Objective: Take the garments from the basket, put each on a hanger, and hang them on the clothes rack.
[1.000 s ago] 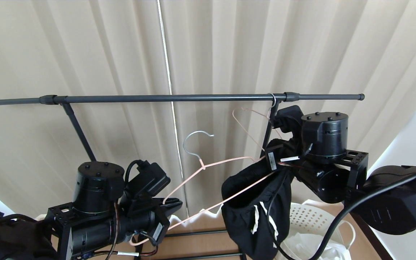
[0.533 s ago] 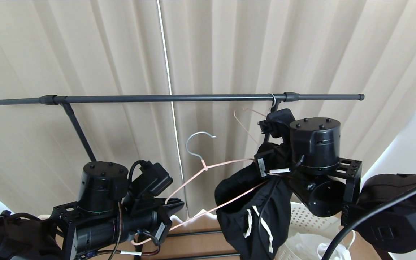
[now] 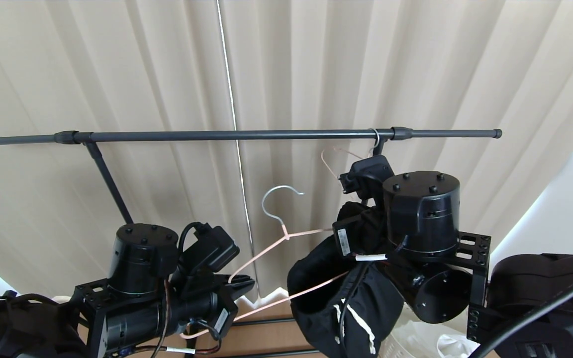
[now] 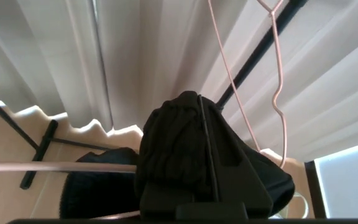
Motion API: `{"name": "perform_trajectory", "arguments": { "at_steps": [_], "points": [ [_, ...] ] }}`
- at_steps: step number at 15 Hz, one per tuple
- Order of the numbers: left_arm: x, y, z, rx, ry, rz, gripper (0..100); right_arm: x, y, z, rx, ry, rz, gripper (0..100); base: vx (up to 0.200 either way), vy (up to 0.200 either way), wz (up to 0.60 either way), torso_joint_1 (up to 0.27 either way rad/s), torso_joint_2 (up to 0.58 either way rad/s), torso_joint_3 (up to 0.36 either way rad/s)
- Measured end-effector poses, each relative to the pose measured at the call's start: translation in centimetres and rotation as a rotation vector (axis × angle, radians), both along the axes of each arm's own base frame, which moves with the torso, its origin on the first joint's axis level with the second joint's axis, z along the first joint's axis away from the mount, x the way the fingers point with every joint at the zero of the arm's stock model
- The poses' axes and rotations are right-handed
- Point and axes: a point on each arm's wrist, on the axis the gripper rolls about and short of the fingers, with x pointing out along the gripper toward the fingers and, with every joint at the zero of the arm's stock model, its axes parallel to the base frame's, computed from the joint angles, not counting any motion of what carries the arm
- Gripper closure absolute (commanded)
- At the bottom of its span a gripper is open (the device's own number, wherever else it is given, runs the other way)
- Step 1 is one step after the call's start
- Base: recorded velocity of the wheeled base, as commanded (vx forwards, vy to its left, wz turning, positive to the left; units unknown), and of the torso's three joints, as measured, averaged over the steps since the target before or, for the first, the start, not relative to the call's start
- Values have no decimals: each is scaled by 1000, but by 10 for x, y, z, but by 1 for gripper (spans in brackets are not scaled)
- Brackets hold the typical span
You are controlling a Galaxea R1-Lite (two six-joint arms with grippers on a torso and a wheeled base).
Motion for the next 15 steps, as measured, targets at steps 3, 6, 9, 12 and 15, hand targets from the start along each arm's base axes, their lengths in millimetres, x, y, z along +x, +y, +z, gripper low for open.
{"name": "perform_trajectory", "arguments": {
  "at_steps": [3,6,9,12,15],
  "points": [
    [-5,0,-2,4,6,-10,100,0,-1,10,33,-22,-11,100,0,0,0,0,0,0],
    [-11,2,-3,-4,-16,-21,100,1,-9,24,66,-52,-31,100,0,0,0,0,0,0],
    [-10,0,1,-25,-35,-20,100,-2,-8,26,83,-55,-22,100,0,0,0,0,0,0],
    [-10,-2,3,-34,-44,-28,100,-8,1,24,97,-47,7,100,0,0,0,0,0,0],
    [-8,-5,7,-64,-65,-27,100,-15,12,22,120,-40,35,100,0,0,0,0,0,0]
  ]
}}
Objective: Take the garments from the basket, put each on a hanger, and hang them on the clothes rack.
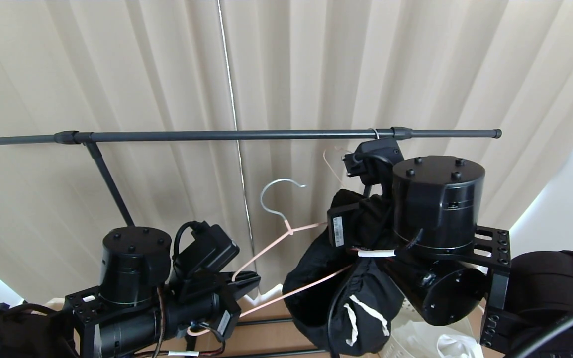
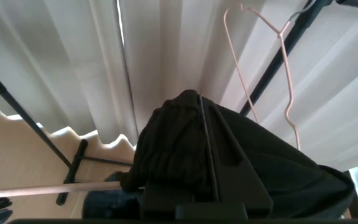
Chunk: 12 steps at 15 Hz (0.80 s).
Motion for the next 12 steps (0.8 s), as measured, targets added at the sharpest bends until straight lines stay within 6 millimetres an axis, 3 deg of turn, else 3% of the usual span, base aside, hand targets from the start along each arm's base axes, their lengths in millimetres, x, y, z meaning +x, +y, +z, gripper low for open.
{"name": "perform_trajectory", "arguments": {
  "at_steps": [12],
  "points": [
    [4,-4,-4,0,16,0,100,-37,31,9,83,-36,59,100,0,0,0,0,0,0]
  ]
}}
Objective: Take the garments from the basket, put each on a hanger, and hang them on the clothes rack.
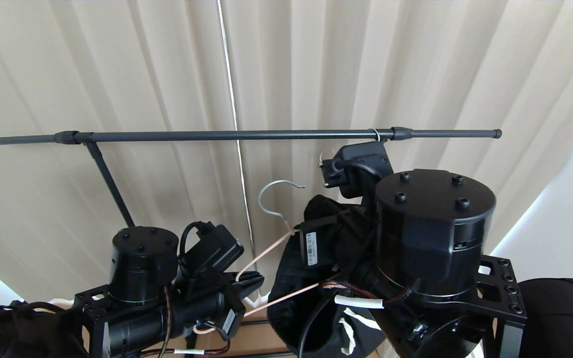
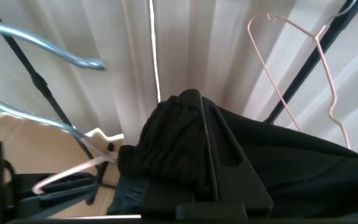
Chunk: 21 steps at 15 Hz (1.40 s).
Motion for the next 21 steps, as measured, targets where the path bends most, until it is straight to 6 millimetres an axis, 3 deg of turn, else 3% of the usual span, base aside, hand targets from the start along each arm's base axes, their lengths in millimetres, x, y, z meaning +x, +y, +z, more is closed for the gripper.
{"name": "perform_trajectory", "arguments": {
  "at_steps": [4,9,10,21],
  "points": [
    [1,-1,-1,-1,1,2,100,-5,5,2,22,-17,-1,100,0,0,0,0,0,0],
    [3,1,1,-16,-37,46,100,2,1,3,26,-21,-27,100,0,0,0,0,0,0],
    [3,1,1,-16,-36,48,100,2,1,3,27,-21,-28,0,0,0,0,0,0,0],
    [-1,4,6,-26,-51,50,100,16,-14,12,45,-35,-88,0,0,0,0,0,0,0]
  ]
}}
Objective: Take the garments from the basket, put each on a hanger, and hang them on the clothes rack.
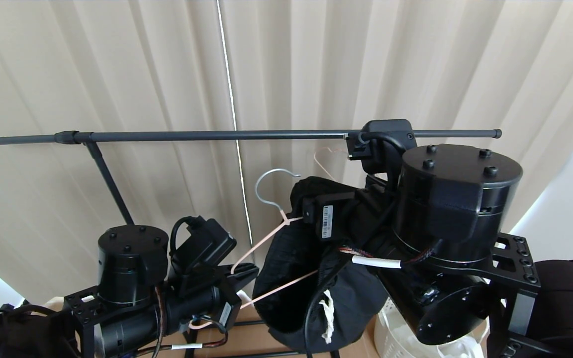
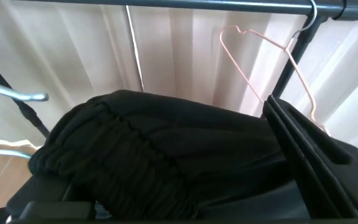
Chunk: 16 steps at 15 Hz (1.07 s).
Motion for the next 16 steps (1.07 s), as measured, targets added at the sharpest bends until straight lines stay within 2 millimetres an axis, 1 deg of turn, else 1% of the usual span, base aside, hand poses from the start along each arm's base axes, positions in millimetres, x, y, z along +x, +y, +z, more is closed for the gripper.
{"name": "perform_trajectory", "arguments": {
  "at_steps": [5,10,16],
  "points": [
    [2,1,3,-8,-7,8,100,0,1,-5,-11,9,0,0,0,0,0,0,0,0],
    [10,7,6,-40,3,54,100,1,3,-10,-24,18,2,0,0,0,0,0,0,0],
    [22,14,7,-55,2,104,100,0,4,-11,-29,21,6,0,0,0,0,0,0,0]
  ]
}}
